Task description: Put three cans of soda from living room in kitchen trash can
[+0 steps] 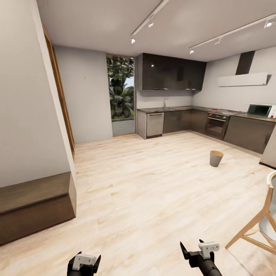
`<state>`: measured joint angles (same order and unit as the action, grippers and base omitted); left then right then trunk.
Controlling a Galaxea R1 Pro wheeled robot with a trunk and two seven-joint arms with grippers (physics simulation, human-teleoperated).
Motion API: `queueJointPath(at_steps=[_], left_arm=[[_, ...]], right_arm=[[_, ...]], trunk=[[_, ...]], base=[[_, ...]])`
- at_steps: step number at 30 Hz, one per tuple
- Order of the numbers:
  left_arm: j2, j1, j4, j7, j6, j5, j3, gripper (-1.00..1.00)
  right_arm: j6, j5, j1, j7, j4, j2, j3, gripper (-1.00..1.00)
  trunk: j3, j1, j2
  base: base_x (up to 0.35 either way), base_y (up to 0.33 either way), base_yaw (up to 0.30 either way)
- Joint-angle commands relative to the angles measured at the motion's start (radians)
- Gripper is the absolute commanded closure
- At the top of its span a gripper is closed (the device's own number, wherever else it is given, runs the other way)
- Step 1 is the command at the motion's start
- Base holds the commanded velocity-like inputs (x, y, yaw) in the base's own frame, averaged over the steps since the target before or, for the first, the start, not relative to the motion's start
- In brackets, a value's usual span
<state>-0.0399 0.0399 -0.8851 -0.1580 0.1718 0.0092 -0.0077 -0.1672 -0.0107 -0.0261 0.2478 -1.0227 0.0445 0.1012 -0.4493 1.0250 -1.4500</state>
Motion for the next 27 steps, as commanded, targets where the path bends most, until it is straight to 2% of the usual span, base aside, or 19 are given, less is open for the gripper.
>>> queueJointPath(at_steps=[1,11,27], left_arm=[[0.0,0.0,0.0,0.0,0.0,0.0,0.0,-1.0],[0.0,0.0,0.001,0.0,0.0,0.0,0.0,-1.0],[0.0,0.0,0.001,0.0,0.0,0.0,0.0,-1.0]], right_arm=[[0.0,0.0,0.0,0.0,0.0,0.0,0.0,-1.0],[0.0,0.001,0.0,0.0,0.006,-0.001,-0.001,-1.0],[0.0,-0.001,0.0,0.0,0.012,0.0,0.001,-1.0]], trunk=[[0.0,0.0,0.0],[0.001,0.0,0.0],[0.018,0.0,0.0]], base=[[0.31,0.106,-0.003],[0.31,0.107,-0.021],[0.31,0.107,-0.178]])
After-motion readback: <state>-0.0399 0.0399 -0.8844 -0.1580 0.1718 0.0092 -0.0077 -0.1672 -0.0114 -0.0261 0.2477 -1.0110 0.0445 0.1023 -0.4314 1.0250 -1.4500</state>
